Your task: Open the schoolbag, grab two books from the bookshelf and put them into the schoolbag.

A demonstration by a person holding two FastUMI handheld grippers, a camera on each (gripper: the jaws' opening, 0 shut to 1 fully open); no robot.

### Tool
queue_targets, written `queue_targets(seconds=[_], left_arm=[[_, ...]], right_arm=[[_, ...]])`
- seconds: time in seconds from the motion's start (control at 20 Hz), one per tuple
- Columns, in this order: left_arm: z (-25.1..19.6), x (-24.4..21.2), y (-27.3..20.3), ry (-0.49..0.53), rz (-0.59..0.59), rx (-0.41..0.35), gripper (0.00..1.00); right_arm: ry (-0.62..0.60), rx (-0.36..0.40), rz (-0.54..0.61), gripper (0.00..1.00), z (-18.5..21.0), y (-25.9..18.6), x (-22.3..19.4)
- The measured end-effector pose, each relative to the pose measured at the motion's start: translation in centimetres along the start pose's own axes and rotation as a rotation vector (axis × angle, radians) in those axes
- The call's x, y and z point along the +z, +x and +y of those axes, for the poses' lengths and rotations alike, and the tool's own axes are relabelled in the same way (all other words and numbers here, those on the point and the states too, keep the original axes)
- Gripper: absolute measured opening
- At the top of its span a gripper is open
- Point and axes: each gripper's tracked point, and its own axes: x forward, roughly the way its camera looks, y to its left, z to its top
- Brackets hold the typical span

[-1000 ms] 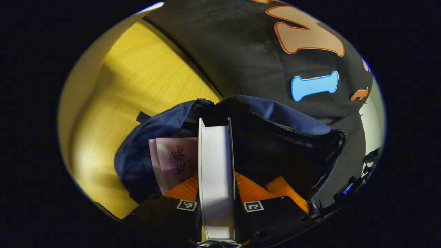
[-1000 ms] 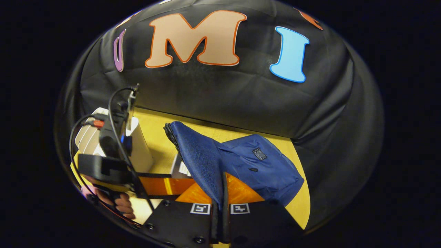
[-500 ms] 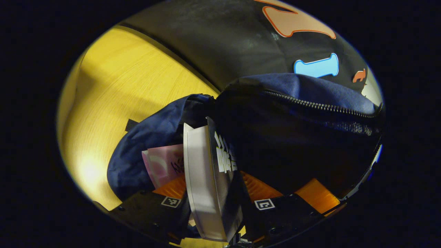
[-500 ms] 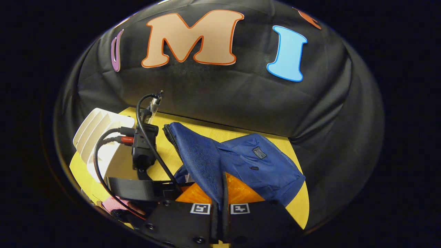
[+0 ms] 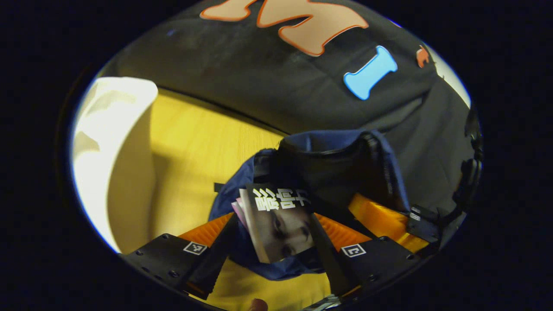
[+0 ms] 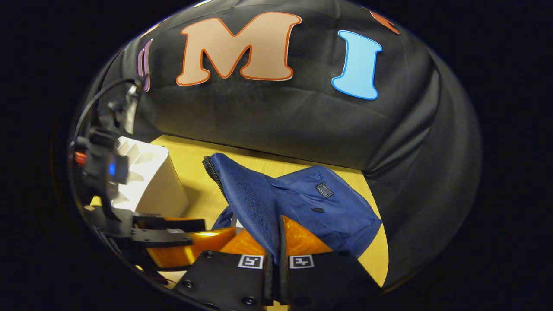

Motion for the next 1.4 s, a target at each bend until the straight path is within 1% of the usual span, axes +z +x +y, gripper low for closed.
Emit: queue_targets(seconds=[0.05,0.1,0.25,0.35,0.4,0.45,0.5,0.55,0.65,0.75,0.8,0.85,0.9,0.95,1.0,1.05,1.1,1.15,1.25,1.4], left_arm=[[0.3,0.4,-1.4,0.019,-0.014,0.016,0.96],[0.6,0.8,-2.6,0.032,-0.025,0.034,0.96],[1.9,2.0,-7.5,0.046,-0.057,0.069,0.96],[2.7,3.1,-10.3,0.041,-0.077,0.090,0.96],[3.0,3.8,-11.6,0.043,-0.088,0.101,0.96],[3.6,4.7,-12.6,0.049,-0.107,0.117,0.96],[4.5,5.2,-13.7,0.061,-0.129,0.130,0.96],[4.8,6.2,-14.7,0.075,-0.155,0.144,0.96],[5.7,8.3,-17.0,0.113,-0.205,0.172,0.96],[6.8,10.1,-19.2,0.175,-0.254,0.211,0.96],[7.4,11.0,-20.2,0.202,-0.283,0.236,0.96],[8.1,11.9,-21.2,0.217,-0.321,0.259,0.96],[8.5,12.6,-21.7,0.217,-0.344,0.269,0.96],[8.9,12.9,-22.1,0.208,-0.352,0.274,0.92],[9.4,12.8,-22.3,0.201,-0.351,0.277,0.93],[9.7,12.9,-22.6,0.195,-0.357,0.283,0.95],[10.2,13.0,-22.7,0.191,-0.360,0.283,0.95],[10.5,13.0,-22.7,0.189,-0.362,0.282,0.95],[10.9,13.1,-22.9,0.187,-0.364,0.281,0.95],[11.3,13.2,-22.7,0.191,-0.362,0.262,0.95]], right_arm=[[0.014,0.026,-0.004,0.10,0.4,-0.3,0.0],[0.038,0.052,-0.002,0.14,1.0,-1.1,-0.3],[0.109,0.138,-0.005,0.54,2.6,-3.8,-0.9],[0.158,0.192,-0.038,0.82,3.5,-6.0,-0.8],[0.191,0.238,-0.071,0.89,4.4,-7.2,-0.2],[0.232,0.265,-0.108,0.92,4.9,-8.5,0.6],[0.270,0.277,-0.146,0.95,4.9,-9.8,1.5],[0.300,0.267,-0.184,0.99,4.5,-10.9,2.4],[0.325,0.205,-0.257,0.97,3.4,-12.5,3.9],[0.312,0.128,-0.323,0.97,2.2,-14.2,5.0],[0.299,0.093,-0.352,0.94,1.7,-14.9,5.5],[0.289,0.072,-0.369,0.97,1.6,-15.6,5.9],[0.282,0.049,-0.382,0.97,1.6,-16.1,6.1],[0.278,0.025,-0.400,0.97,1.3,-16.4,6.6],[0.276,0.008,-0.420,0.94,1.3,-17.0,6.8],[0.277,-0.005,-0.438,0.94,1.4,-17.6,7.3],[0.281,-0.016,-0.456,0.97,1.6,-18.0,7.7],[0.284,-0.022,-0.468,0.97,1.8,-18.3,7.9],[0.282,-0.049,-0.481,0.96,1.8,-18.8,8.0],[0.283,-0.085,-0.480,0.97,1.8,-19.5,7.5]])
